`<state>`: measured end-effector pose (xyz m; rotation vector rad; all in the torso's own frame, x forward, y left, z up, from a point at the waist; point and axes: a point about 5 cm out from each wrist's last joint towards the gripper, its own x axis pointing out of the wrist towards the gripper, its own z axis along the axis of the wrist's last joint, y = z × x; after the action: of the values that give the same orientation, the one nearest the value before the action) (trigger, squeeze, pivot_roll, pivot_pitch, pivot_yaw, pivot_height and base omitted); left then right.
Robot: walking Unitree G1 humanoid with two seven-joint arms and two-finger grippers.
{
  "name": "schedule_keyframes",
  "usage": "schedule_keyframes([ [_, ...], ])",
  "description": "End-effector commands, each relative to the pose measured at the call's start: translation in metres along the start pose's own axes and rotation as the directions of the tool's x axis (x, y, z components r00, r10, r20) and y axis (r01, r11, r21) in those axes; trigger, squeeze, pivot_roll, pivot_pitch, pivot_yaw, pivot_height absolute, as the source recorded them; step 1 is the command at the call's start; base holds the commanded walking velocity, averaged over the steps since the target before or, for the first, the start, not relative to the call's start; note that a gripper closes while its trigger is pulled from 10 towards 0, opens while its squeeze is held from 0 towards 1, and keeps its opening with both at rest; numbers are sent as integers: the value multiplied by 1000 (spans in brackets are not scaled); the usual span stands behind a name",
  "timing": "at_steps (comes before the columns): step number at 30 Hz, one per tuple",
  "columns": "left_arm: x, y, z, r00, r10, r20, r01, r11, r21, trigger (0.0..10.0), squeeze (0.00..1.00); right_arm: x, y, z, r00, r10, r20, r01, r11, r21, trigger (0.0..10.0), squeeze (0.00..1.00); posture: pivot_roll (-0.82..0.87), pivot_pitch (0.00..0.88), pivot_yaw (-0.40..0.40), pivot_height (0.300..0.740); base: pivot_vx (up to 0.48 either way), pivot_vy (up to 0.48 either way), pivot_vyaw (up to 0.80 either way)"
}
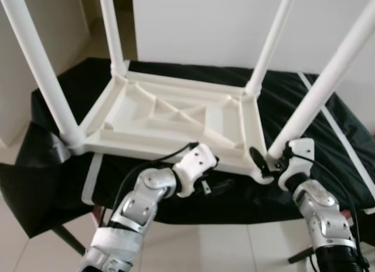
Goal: Building children table
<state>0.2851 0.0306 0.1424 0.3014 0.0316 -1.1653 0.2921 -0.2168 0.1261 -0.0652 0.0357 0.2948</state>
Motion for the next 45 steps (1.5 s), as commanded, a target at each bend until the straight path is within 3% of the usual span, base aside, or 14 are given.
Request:
schedule_keyframes([
  [1,-1,5,1,998,55,5,-55,998,8,10000,0,-1,0,-3,999,44,-13,-44,999,-7,10000,0,2,0,-73,740,0,0,0],
  [18,-2,4,0,999,52,2,-52,999,-2,10000,0,-4,-10,-5,991,129,-29,-130,991,-40,10000,0,-10,0,-60,740,0,0,0],
  [19,-1,3,0,999,50,1,-50,999,-2,10000,0,-3,-9,-5,990,141,-32,-142,988,-54,5882,0,-11,0,-58,740,0,0,0],
  [20,-1,3,0,999,47,1,-47,999,-2,10000,0,-3,-9,-6,987,159,-39,-161,985,-68,0,0,-11,0,-57,740,0,0,0],
  [31,-1,3,0,999,52,3,-52,999,-9,10000,0,-7,-8,-18,987,146,-73,-149,988,-46,0,0,-8,2,-62,740,0,0,0],
  [32,-1,3,0,999,52,2,-52,999,-8,10000,0,-8,-9,-19,988,137,-77,-141,989,-42,10000,0,-8,0,-63,740,0,0,0],
  [39,0,3,0,999,50,6,-50,999,-7,10000,0,-10,-6,-28,991,-15,-131,9,999,-47,10000,0,-15,0,-60,740,0,0,0],
  [41,1,3,1,999,48,7,-47,999,-7,10000,0,-9,-1,-29,987,-89,-137,88,996,-10,10000,0,-18,1,-57,740,0,0,0],
  [45,0,2,0,999,46,7,-46,999,-7,10000,0,-8,2,-29,982,-132,-137,134,991,1,10000,0,-21,3,-53,740,0,0,0],
])
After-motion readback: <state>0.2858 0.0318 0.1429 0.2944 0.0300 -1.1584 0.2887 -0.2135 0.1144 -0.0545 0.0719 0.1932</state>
